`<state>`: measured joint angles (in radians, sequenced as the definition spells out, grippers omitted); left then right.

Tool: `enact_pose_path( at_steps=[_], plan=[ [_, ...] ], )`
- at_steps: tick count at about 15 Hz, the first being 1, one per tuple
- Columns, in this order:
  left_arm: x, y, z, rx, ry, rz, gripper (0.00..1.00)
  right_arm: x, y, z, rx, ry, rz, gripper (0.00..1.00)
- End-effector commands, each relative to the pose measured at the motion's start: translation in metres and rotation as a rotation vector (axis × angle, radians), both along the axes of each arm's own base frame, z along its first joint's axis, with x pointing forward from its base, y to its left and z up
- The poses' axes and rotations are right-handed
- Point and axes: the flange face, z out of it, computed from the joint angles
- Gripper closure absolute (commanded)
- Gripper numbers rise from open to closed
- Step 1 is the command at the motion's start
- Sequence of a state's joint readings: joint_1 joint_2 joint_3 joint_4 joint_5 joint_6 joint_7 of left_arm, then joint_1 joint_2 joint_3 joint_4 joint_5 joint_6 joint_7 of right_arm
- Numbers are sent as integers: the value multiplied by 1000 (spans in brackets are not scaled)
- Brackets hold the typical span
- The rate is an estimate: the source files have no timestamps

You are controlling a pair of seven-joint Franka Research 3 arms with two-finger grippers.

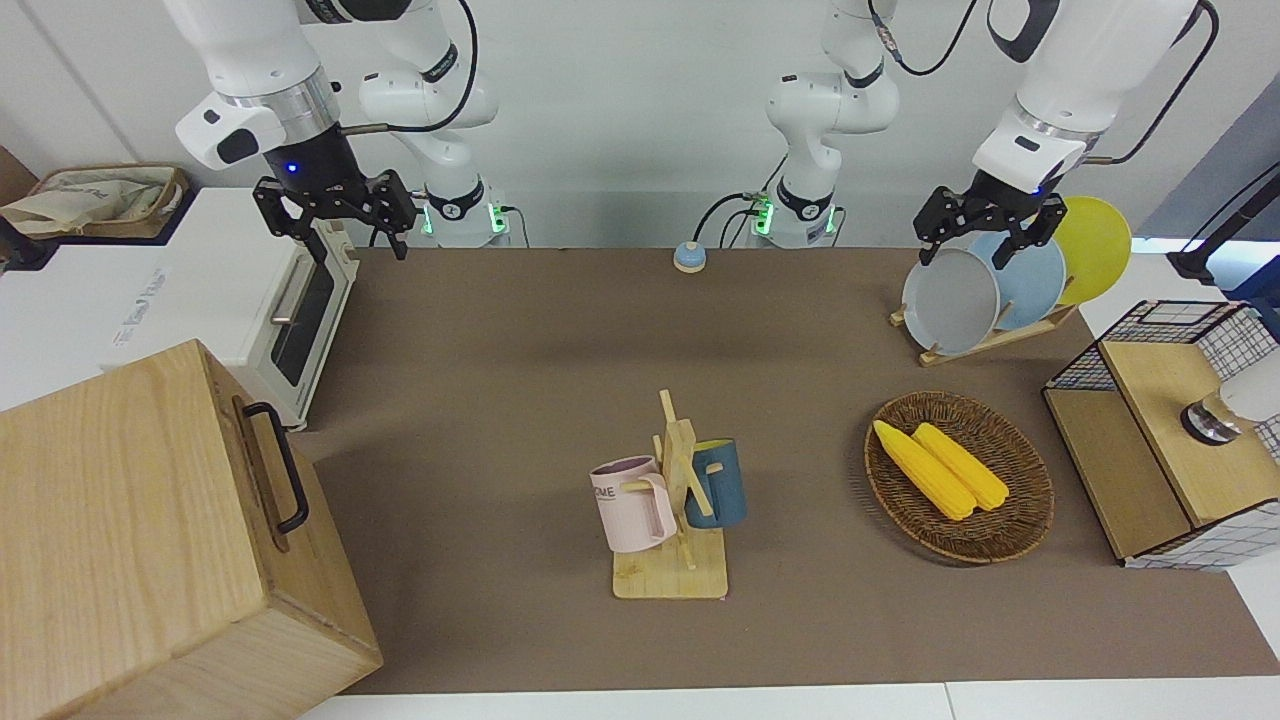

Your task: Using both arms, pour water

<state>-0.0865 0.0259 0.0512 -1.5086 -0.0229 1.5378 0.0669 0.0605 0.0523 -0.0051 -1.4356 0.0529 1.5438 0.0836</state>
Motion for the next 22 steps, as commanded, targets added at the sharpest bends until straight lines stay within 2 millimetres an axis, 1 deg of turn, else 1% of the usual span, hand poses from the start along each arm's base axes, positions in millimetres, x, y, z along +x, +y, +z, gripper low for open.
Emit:
enact_pose_path(
  at_steps=[1,2,3,4,8,12,14,15,18,22],
  plan=[
    [-4,-3,5,22,11,-18,2,3,3,2,13,-2,-9,9],
    [-6,0,6,22,13,-12,2,3,4,2,13,-2,-7,9],
    [-8,8,11,23,7,2,2,3,4,2,13,-2,-7,9],
    [-10,9,15,20,0,9,2,3,3,2,13,-2,-9,9],
    [-13,11,15,34,12,39,2,4,4,2,13,-1,-7,9],
    [-16,13,21,33,6,44,2,3,4,2,13,-3,-4,9],
    [-16,15,21,26,6,48,2,3,5,2,13,-3,-3,9],
    [-15,20,21,27,4,53,2,3,7,2,13,-3,0,9],
    [-15,16,15,36,22,47,2,3,6,2,11,-1,2,9],
    [-14,17,9,39,42,43,5,2,8,2,8,0,9,9]
  ],
)
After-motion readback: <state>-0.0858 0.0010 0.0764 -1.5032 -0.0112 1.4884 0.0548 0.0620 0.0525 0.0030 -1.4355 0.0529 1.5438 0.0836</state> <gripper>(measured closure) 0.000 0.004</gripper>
